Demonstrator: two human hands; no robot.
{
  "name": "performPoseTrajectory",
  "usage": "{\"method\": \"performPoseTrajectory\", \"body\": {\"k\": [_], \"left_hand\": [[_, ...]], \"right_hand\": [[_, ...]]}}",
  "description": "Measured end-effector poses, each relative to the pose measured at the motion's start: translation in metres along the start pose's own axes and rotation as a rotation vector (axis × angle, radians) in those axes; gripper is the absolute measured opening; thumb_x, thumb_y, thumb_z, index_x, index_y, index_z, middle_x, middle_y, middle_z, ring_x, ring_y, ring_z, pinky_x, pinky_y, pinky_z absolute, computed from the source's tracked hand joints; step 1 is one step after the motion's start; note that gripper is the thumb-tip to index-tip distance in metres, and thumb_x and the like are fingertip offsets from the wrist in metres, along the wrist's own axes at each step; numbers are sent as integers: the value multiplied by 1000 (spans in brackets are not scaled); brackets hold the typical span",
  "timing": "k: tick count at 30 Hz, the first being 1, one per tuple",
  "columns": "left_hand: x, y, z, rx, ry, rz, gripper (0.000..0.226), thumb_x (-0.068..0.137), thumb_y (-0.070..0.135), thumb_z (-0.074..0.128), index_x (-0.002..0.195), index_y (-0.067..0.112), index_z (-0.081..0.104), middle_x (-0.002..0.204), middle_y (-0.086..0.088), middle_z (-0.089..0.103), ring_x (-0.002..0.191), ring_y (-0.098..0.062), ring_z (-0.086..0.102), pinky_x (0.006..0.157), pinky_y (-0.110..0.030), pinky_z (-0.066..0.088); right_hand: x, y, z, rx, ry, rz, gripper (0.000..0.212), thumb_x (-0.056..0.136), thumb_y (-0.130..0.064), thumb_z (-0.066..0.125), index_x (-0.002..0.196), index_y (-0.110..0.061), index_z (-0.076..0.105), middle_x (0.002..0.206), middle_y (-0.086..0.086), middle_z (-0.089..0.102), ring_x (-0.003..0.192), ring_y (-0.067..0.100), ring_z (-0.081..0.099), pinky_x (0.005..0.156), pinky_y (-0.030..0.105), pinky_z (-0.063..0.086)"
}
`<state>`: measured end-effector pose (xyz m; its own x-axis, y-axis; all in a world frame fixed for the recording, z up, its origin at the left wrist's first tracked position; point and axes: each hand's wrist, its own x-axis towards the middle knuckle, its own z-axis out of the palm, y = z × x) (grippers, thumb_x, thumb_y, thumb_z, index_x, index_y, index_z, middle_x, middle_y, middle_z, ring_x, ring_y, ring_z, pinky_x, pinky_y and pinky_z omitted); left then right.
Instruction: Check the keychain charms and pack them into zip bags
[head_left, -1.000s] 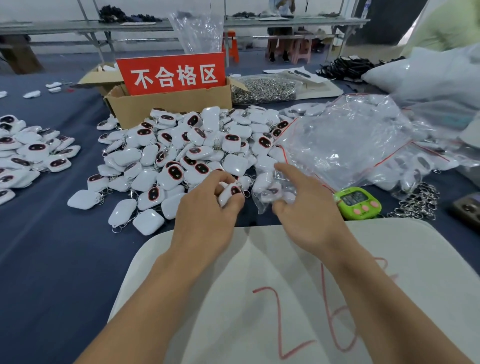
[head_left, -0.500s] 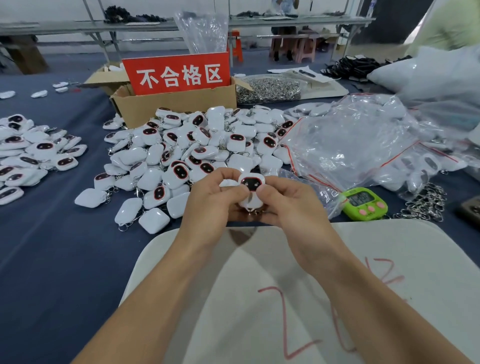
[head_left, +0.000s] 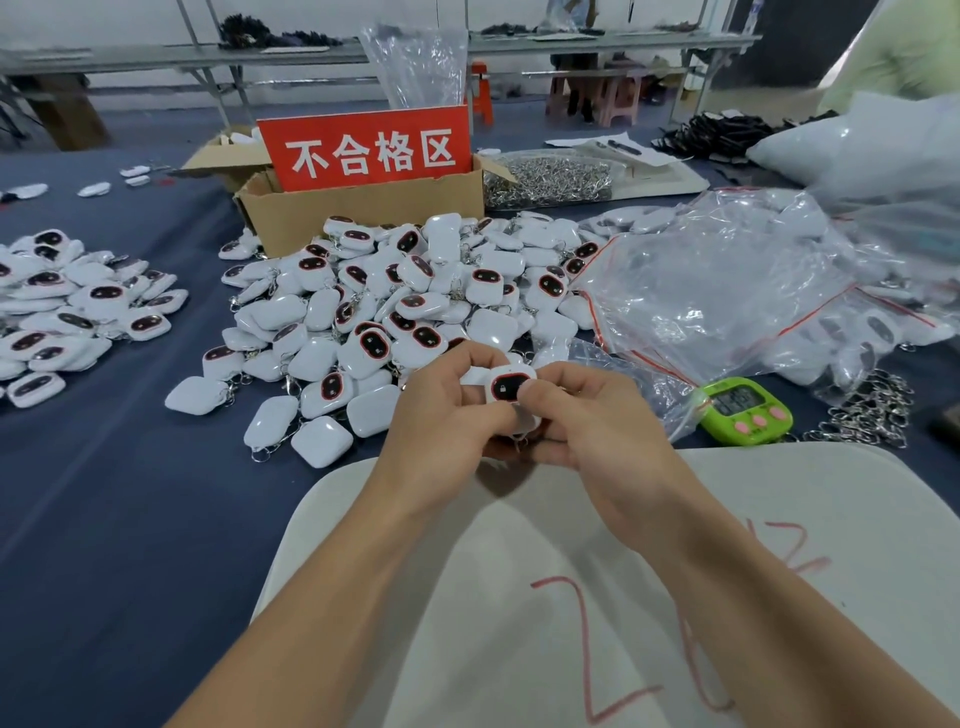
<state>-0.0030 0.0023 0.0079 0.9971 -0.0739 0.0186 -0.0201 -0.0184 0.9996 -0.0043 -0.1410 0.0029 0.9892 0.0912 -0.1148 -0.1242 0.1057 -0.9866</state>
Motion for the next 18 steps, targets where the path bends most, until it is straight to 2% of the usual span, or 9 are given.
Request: {"method": "performPoseTrajectory", "body": {"k": [3, 7, 9, 11, 13, 15, 18], "left_hand": [[0, 1, 0, 14, -9, -6, 27, 62, 5, 67, 84, 20, 66, 70, -19, 67, 64, -28, 62, 62, -37, 57], [0, 1, -2, 23, -8, -6, 26, 60, 2, 65, 85, 6, 60, 68, -30, 63, 62, -30, 60, 58, -34, 54], [0, 1, -3, 24, -14, -6, 25, 59, 0, 65, 82, 5, 58, 67, -27, 63, 61, -30, 59, 58, -34, 53], [1, 1, -2, 24, -26, -8, 22, 58, 0, 64, 78, 9, 60, 65, -24, 62, 60, -29, 58, 59, -35, 53], [1, 2, -2, 17, -27, -8, 18, 60, 2, 63, 76, 12, 62, 64, -22, 61, 59, -28, 56, 60, -38, 53], [2, 1, -2, -2, -19, -8, 11, 69, 4, 63, 78, 12, 63, 65, -20, 62, 58, -28, 57, 57, -37, 54], [5, -2, -4, -12, 2, -12, 8, 86, -8, 58, 87, 0, 61, 66, -18, 62, 61, -30, 59, 54, -34, 55]], "right_hand": [[0, 0, 1, -13, 17, 15, 18, 92, -15, 73, 84, 0, 68, 100, 30, 72, 95, 46, 71, 75, 39, 65], [0, 1, 3, -76, 64, 0, 18, 90, -15, 74, 73, -12, 71, 97, 28, 73, 99, 47, 69, 90, 54, 60], [-1, 3, 3, -83, 82, -22, 20, 89, -12, 74, 69, -13, 71, 94, 28, 73, 92, 47, 71, 85, 50, 63], [-2, 3, 5, -78, 96, -40, 24, 87, -9, 73, 64, -15, 72, 89, 25, 75, 78, 37, 73, 65, 35, 63], [-3, 3, 5, -69, 98, -29, 31, 88, -6, 70, 60, -18, 73, 83, 22, 76, 73, 26, 73, 56, 23, 56], [-2, 3, 5, -56, 75, -8, 30, 90, -5, 67, 64, -17, 74, 84, 27, 74, 76, 28, 72, 59, 24, 57], [1, 3, 4, -40, 68, 8, 14, 93, -4, 65, 80, -1, 69, 101, 39, 66, 84, 45, 68, 70, 37, 64]]}}
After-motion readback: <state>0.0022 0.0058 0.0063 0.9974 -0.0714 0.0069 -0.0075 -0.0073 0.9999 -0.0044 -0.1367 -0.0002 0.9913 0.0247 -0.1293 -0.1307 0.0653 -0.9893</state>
